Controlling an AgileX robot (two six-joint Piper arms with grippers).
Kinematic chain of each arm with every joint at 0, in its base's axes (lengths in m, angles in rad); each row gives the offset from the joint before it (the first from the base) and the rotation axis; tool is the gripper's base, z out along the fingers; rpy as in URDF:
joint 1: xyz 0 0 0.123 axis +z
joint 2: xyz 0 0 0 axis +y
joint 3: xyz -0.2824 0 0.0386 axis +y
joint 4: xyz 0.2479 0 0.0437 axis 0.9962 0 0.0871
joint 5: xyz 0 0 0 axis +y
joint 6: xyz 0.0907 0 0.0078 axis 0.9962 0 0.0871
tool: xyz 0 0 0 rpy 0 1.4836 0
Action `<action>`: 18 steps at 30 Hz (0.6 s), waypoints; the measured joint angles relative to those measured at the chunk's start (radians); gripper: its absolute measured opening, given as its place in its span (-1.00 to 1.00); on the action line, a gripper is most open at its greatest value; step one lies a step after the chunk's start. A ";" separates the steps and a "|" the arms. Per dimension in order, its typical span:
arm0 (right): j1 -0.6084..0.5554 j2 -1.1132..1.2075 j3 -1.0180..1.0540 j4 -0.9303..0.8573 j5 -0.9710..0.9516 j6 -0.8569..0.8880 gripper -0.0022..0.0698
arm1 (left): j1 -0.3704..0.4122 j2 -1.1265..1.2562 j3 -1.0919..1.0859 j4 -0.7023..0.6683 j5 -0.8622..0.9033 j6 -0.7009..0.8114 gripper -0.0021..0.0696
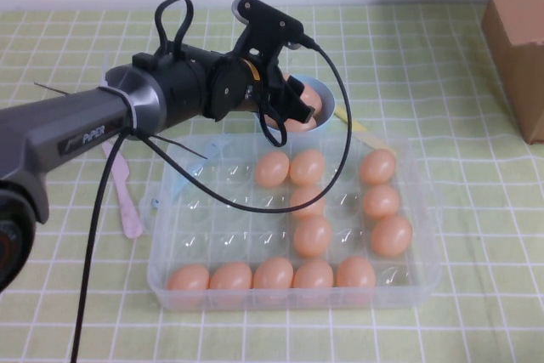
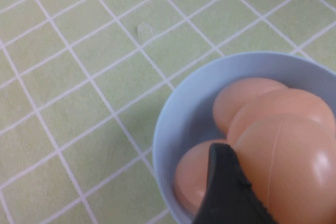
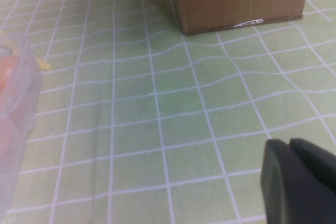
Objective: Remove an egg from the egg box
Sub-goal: Place the egg in the bowl
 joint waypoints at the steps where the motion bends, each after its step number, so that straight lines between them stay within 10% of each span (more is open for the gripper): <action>1: 0.000 0.000 0.000 0.000 0.000 0.000 -0.99 | 0.002 0.004 0.000 -0.002 -0.005 -0.001 0.04; 18: 0.000 0.000 0.000 0.000 0.000 0.000 -0.99 | 0.029 0.057 0.000 -0.035 -0.075 -0.006 0.22</action>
